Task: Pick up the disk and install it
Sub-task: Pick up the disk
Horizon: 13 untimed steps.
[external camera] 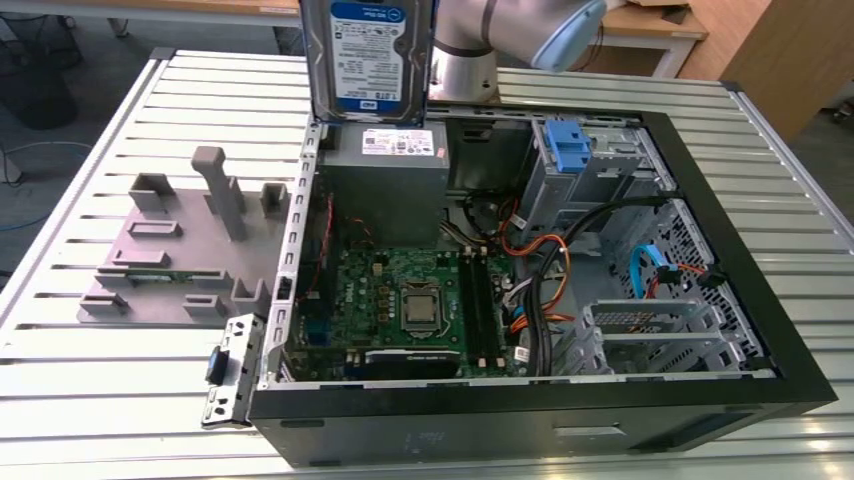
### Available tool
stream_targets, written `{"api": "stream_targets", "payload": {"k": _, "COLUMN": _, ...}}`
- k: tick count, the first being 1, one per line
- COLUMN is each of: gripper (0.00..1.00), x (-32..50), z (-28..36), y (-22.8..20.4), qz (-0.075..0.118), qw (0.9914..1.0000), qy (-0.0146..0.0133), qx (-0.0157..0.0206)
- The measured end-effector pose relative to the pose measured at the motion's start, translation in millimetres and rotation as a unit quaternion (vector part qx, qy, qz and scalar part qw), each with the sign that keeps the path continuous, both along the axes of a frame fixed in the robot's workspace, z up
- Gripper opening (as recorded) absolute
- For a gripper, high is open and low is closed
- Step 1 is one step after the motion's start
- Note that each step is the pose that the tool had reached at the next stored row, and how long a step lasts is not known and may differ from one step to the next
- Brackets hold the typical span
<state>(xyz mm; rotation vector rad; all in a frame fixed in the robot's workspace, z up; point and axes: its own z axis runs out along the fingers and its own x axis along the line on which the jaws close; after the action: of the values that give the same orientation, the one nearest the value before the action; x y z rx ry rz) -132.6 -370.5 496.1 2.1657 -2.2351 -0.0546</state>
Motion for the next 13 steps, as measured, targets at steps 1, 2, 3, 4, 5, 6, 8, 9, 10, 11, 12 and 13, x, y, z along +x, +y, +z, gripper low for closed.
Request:
{"api": "stream_targets", "payload": {"k": 1, "gripper": 0.35, "x": 2.4, "z": -0.2, "y": 0.0, "qz": 0.000, "qw": 1.00000, "qy": 0.0000, "qx": 0.0001}}
{"api": "stream_targets", "payload": {"k": 2, "gripper": 0.35, "x": 4.9, "z": -0.4, "y": 0.0, "qz": 0.000, "qw": 1.00000, "qy": 0.0000, "qx": 0.0000}}
{"api": "stream_targets", "payload": {"k": 3, "gripper": 0.35, "x": 7.2, "z": -0.6, "y": 0.0, "qz": 0.000, "qw": 1.00000, "qy": 0.0000, "qx": 0.0000}}
{"api": "stream_targets", "payload": {"k": 4, "gripper": 0.35, "x": 9.5, "z": -0.7, "y": 0.0, "qz": 0.000, "qw": 1.00000, "qy": 0.0000, "qx": 0.0001}}
{"api": "stream_targets", "payload": {"k": 5, "gripper": 0.35, "x": 11.7, "z": -0.8, "y": 0.0, "qz": 0.000, "qw": 1.00000, "qy": 0.0000, "qx": 0.0000}}
{"api": "stream_targets", "payload": {"k": 6, "gripper": 0.35, "x": 13.7, "z": -0.9, "y": 0.0, "qz": 0.000, "qw": 1.00000, "qy": 0.0000, "qx": 0.0000}}
{"api": "stream_targets", "payload": {"k": 8, "gripper": 0.35, "x": 17.2, "z": -1.1, "y": 0.0, "qz": 0.000, "qw": 1.00000, "qy": 0.0000, "qx": 0.0001}}
{"api": "stream_targets", "payload": {"k": 9, "gripper": 0.35, "x": 18.2, "z": -1.1, "y": 0.0, "qz": 0.000, "qw": 1.00000, "qy": 0.0000, "qx": 0.0000}}
{"api": "stream_targets", "payload": {"k": 10, "gripper": 0.35, "x": 18.5, "z": -1.1, "y": -0.1, "qz": 0.000, "qw": 1.00000, "qy": 0.0000, "qx": 0.0000}}
{"api": "stream_targets", "payload": {"k": 11, "gripper": 0.35, "x": 18.6, "z": -1.1, "y": -0.1, "qz": 0.000, "qw": 1.00000, "qy": 0.0000, "qx": 0.0000}}
{"api": "stream_targets", "payload": {"k": 12, "gripper": 0.35, "x": 18.6, "z": -1.2, "y": 0.0, "qz": 0.000, "qw": 1.00000, "qy": 0.0000, "qx": 0.0001}}
{"api": "stream_targets", "payload": {"k": 13, "gripper": 0.35, "x": 18.7, "z": -1.2, "y": 0.0, "qz": 0.000, "qw": 1.00000, "qy": 0.0000, "qx": 0.0001}}
